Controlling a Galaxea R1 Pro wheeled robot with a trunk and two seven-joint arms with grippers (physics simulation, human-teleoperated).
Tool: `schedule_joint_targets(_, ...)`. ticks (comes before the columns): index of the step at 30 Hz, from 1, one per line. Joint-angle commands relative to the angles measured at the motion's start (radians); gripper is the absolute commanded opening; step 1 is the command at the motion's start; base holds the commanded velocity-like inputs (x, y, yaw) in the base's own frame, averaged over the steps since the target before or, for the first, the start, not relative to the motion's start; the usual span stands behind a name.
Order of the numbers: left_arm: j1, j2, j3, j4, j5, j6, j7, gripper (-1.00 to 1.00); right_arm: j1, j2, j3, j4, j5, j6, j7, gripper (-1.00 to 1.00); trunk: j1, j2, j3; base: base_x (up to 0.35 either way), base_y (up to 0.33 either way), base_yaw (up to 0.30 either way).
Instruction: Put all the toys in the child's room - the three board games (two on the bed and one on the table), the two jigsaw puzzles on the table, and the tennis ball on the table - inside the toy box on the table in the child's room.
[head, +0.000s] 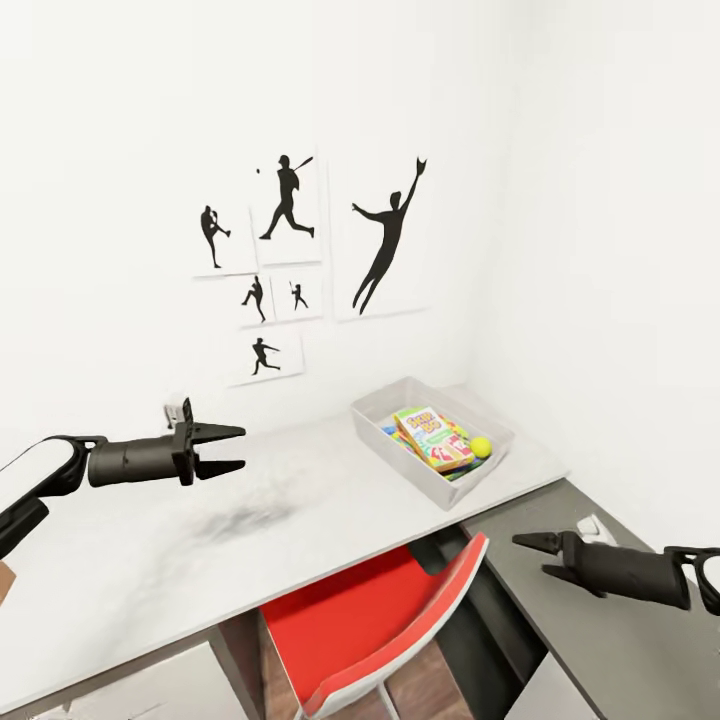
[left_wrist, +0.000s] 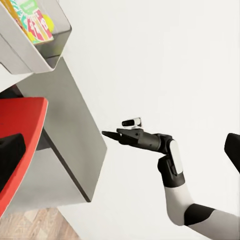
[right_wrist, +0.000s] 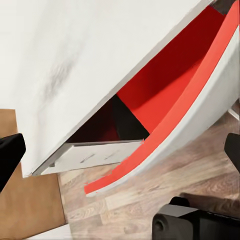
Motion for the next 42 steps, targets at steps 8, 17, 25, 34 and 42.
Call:
schedule_joint_targets(8, 0.046, 0.033, -0.005, -0.001, -0.008, 0.000, -0.019, 1.00, 0.041, 0.003, -0.002, -0.008, -0.011, 0.001, -0.008, 1.00, 0.001, -0.002, 0.011, -0.214, 0.000, 0.000)
schedule_joint_targets(17, 0.178, 0.049, -0.005, -0.009, -0.008, -0.003, -0.023, 1.00, 0.047, 0.009, -0.001, -0.009, -0.011, 0.001, -0.007, 1.00, 0.001, -0.002, 0.025, -0.113, 0.000, 0.000)
schedule_joint_targets(25, 0.271, 0.049, -0.005, -0.007, -0.010, -0.008, -0.024, 1.00, 0.047, 0.036, -0.001, -0.008, -0.003, 0.001, -0.007, 1.00, 0.001, -0.002, 0.028, -0.045, 0.000, 0.000)
schedule_joint_targets(34, 0.311, 0.034, 0.010, 0.033, -0.036, -0.028, -0.020, 1.00, 0.044, 0.071, 0.002, 0.009, 0.000, -0.007, -0.014, 1.00, 0.001, -0.002, 0.028, -0.001, 0.026, 0.000)
schedule_joint_targets(42, 0.312, 0.034, 0.024, 0.078, -0.085, -0.030, -0.026, 1.00, 0.041, 0.116, -0.012, 0.012, 0.000, -0.012, -0.010, 1.00, 0.001, -0.002, 0.028, 0.000, 0.031, 0.000)
